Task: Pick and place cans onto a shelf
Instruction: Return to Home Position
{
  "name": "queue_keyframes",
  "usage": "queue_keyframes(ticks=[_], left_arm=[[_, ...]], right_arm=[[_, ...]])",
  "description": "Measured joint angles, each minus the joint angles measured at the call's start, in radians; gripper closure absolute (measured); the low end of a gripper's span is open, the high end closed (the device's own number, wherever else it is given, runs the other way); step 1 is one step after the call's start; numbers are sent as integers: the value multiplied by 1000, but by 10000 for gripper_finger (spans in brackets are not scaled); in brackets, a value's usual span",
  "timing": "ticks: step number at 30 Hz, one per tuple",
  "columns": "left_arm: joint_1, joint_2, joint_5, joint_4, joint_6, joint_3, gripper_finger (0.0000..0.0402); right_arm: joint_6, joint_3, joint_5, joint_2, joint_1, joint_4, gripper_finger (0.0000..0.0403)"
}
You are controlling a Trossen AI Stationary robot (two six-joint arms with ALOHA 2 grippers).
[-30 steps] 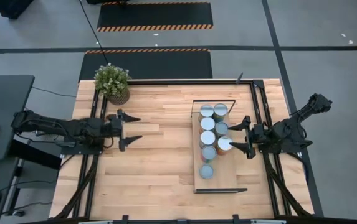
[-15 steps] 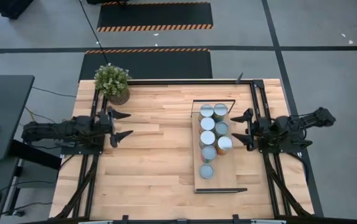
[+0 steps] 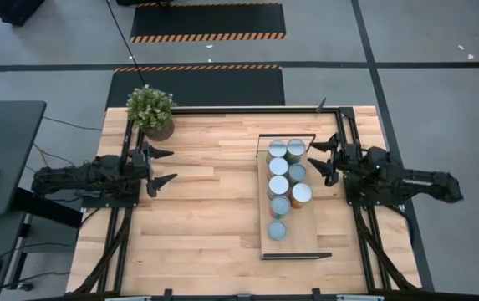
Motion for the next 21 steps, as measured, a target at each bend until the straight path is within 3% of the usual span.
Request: queue_keyframes(ticks=[5, 12, 21], left_arm=[[7, 5, 83, 223, -5, -135, 17], [6, 3, 157, 244, 36, -137, 17], [6, 14, 181, 207, 165, -137, 17]], right_arm=[[50, 0, -152, 0, -159, -1, 138], [-13, 0, -283, -11, -301, -5, 142], [53, 0, -149, -11, -356, -12, 142]])
